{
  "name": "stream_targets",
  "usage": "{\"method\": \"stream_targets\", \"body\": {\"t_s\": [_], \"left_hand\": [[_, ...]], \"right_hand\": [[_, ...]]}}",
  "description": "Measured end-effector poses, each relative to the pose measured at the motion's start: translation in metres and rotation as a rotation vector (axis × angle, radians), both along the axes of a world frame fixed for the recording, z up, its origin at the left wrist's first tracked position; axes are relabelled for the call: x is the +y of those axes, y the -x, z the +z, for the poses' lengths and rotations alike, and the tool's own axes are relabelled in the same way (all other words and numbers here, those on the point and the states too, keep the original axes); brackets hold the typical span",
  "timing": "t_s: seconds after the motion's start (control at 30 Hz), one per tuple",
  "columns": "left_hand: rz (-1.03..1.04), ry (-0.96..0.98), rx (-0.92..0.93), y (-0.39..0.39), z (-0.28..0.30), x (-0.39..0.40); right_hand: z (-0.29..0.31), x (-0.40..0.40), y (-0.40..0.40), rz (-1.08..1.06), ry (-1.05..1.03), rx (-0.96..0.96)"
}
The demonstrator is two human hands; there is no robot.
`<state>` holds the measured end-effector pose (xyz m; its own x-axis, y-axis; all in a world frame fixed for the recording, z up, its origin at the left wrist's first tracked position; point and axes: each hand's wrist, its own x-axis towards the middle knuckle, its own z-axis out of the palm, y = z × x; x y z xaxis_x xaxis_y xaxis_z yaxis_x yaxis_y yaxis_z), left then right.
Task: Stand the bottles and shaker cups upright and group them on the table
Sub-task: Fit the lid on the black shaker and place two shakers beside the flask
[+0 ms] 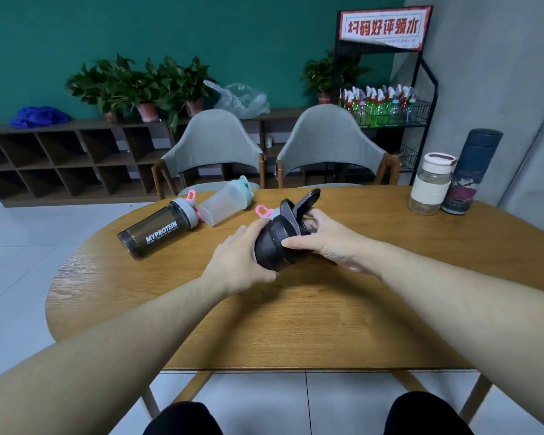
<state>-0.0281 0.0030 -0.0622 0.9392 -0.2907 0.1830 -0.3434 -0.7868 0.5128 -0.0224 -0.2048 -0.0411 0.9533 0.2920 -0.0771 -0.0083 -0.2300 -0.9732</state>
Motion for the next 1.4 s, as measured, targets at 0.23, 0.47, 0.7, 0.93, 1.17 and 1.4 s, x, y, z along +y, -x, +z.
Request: {"method": "stream_targets", "body": {"t_s": [0.23,0.47,0.7,0.93,1.17,1.4], "left_hand": [[0.077,-0.250,-0.260,0.005,-0.003,-0.012],[0.003,-0.146,-0.135,0.000,-0.010,0.001],[-0.104,-0.044,-0.089,-0.007,-0.011,0.013],[-0.085,-0.080,-0.230,-0.004,-0.011,0.004],[-0.036,-0.146,-0.315,-0.005,-0.008,0.002],[-0.063,-0.157,-0.290,-0.013,0.000,0.013]], "right_hand": [[-0.001,0.006,0.005,-0.155,-0.025,0.131],[0.005,-0.002,0.001,-0.364,0.302,-0.141],[0.013,-0.031,-0.006,0.318,1.112,-0.782],[0.022,-0.008,0.000,0.154,0.878,-0.449],[0.031,0.005,-0.001,0.075,0.449,0.341],[0.040,-0.013,-0.002,0.147,0.559,-0.350]]}}
